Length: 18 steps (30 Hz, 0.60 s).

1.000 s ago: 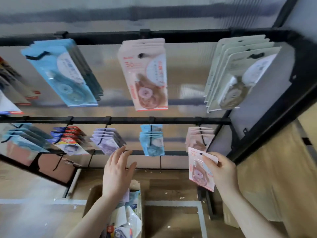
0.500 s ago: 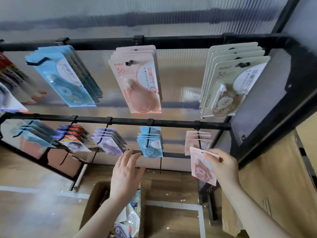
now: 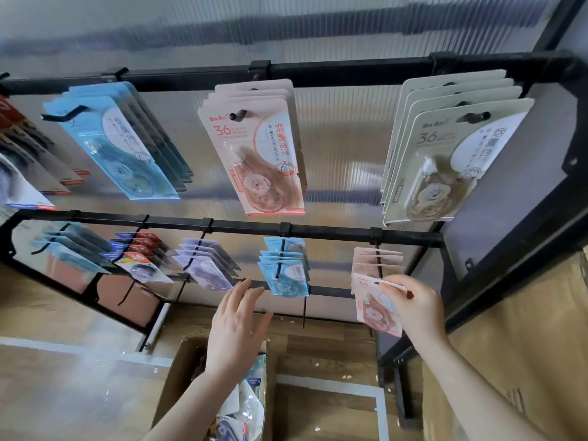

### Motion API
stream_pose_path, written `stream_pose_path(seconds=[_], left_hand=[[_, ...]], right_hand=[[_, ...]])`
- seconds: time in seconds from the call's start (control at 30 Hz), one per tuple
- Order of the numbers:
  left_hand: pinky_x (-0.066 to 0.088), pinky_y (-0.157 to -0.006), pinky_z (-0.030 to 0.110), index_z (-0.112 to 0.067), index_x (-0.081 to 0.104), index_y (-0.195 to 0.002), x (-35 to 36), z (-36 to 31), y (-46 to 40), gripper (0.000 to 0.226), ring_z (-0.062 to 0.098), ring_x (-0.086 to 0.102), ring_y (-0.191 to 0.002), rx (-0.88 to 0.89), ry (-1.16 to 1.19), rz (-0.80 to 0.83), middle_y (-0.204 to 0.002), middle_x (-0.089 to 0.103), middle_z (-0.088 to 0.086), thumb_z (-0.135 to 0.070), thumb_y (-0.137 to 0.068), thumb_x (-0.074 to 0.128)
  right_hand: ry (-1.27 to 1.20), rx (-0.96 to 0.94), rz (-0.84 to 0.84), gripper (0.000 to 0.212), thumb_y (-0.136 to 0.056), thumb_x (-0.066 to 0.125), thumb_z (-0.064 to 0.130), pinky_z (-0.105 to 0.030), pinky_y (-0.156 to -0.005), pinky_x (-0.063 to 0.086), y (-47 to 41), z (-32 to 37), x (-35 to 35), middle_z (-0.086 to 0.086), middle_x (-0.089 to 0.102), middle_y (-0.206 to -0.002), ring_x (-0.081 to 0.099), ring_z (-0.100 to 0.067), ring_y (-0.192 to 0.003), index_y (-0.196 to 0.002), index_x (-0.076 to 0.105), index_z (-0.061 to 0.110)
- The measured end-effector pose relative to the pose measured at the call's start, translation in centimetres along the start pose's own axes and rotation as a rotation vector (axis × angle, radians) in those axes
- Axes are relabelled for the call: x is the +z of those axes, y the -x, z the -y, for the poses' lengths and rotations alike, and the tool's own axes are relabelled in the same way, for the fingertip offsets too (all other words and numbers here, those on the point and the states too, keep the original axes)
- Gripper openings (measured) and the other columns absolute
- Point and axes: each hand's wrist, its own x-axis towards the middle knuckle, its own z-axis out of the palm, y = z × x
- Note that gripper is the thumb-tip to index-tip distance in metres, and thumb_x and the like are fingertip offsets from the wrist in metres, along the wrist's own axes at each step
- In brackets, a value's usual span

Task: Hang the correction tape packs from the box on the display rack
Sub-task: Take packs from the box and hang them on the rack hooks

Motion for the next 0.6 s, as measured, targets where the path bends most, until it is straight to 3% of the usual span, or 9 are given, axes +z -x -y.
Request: stream_pose_path(seconds=[0.13,0.27,0.4,0.6], left_hand=[[0.048,-0.093,0.046,-0.019,0.057,-0.116,0.2,0.3,-0.1,0.037,0.032,0.056,-0.117,-0.008,0.000,-0.004,-0.127,0.058,0.010,-0.027,-0.081,0.069],[0.048,-0.093,0.047,-0.016,0.060,-0.116,0.3,0.0,-0.9,0.045,0.033,0.056,-0.117,-0.021,-0.009,0.016,-0.128,0.058,0.010,-0.018,-0.076,0.080],[0.047,-0.093,0.048,-0.014,0.062,-0.116,0.2,-0.8,-1.6,0.049,0.033,0.057,-0.117,-0.013,-0.014,0.013,-0.128,0.059,0.011,-0.013,-0.072,0.082],[0.046,-0.096,0.047,-0.015,0.061,-0.119,0.5,-1.2,-2.5,0.047,0.031,0.053,-0.121,-0.026,0.011,0.028,-0.131,0.056,0.009,-0.017,-0.076,0.079]], right_hand=[[0.038,-0.051,0.018,0.016,-0.084,0.068,0.011,-0.023,-0.060,0.052,-0.1,-0.6,-0.4,0.004,0.066,-0.094,0.061,-0.009,-0.089,-0.099,0.070,0.014],[0.128,-0.120,0.048,0.016,-0.086,0.065,0.012,-0.022,-0.059,0.053,-0.5,-0.8,-0.6,0.005,0.066,-0.094,0.061,-0.010,-0.090,-0.101,0.071,0.013],[0.188,-0.183,0.074,0.018,-0.085,0.066,0.013,-0.031,-0.059,0.058,-0.8,-1.2,-1.0,0.000,0.070,-0.099,0.064,-0.012,-0.090,-0.102,0.071,0.012],[0.241,-0.308,0.096,0.023,-0.083,0.067,0.009,-0.029,-0.053,0.057,-1.1,-1.5,-1.7,-0.002,0.071,-0.103,0.067,-0.014,-0.091,-0.105,0.072,0.013]])
